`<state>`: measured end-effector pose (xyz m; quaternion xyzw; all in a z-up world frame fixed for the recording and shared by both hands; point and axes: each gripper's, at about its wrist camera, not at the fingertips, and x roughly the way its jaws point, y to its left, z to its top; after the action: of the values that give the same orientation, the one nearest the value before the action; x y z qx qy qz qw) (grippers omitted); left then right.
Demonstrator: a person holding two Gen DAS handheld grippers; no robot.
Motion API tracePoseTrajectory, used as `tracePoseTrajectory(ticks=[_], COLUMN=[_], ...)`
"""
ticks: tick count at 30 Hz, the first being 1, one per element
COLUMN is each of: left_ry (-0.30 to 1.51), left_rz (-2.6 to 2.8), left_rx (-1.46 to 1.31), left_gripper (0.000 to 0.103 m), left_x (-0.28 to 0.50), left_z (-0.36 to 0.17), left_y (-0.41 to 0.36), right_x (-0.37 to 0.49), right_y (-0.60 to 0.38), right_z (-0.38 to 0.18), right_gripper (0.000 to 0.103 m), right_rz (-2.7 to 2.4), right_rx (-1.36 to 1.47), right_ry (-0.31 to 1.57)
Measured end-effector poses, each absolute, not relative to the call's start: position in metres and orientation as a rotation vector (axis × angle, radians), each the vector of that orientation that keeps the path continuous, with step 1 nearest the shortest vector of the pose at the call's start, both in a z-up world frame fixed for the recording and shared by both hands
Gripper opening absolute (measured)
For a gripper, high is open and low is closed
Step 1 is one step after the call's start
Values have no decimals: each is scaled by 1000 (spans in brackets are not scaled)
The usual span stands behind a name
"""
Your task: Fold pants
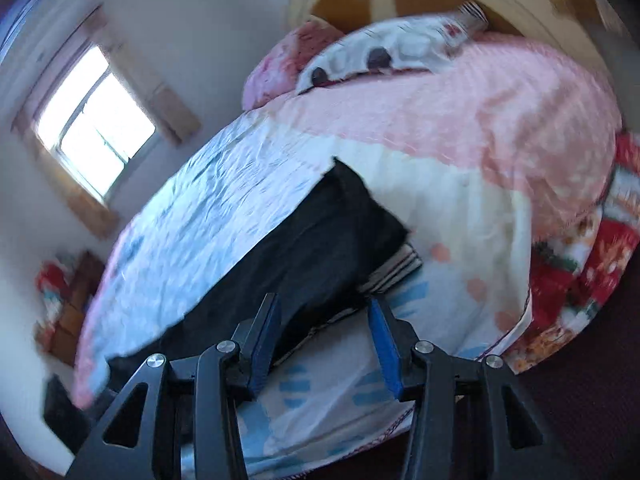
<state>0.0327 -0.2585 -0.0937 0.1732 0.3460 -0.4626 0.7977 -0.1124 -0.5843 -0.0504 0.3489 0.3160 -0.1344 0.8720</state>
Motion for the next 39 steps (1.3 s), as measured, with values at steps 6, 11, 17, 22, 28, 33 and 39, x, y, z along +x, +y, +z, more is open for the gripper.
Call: tracePoseTrajectory(ticks=[6, 11, 17, 22, 28, 33, 39], left_ry=[780, 778, 773, 779, 814, 800, 749], left_rz=[-972, -976, -979, -979, -950, -881, -744], left_rx=[390, 388, 375, 362, 247, 166, 95], left_gripper=[60, 66, 67, 69, 69, 69, 69], left_x=[29, 27, 26, 27, 34, 32, 30], left_z=[-116, -118, -117, -116, -106, -94, -77], left_y=[-265, -265, -264, -265, -235, -181, -106], right_x=[-119, -110, -109, -117, -105, -81, -37], right_y=[-602, -606, -614, -610, -554, -469, -339], right_z=[-56, -56, -65, -58, -6, 27, 20], right_gripper=[47, 47, 17, 14, 14, 13, 13], right_rz=[-297, -306, -293, -255, -164, 5, 238], right_rx=[828, 819, 872, 874, 661, 517, 389], right_ry=[607, 584, 540, 501, 466, 495, 584])
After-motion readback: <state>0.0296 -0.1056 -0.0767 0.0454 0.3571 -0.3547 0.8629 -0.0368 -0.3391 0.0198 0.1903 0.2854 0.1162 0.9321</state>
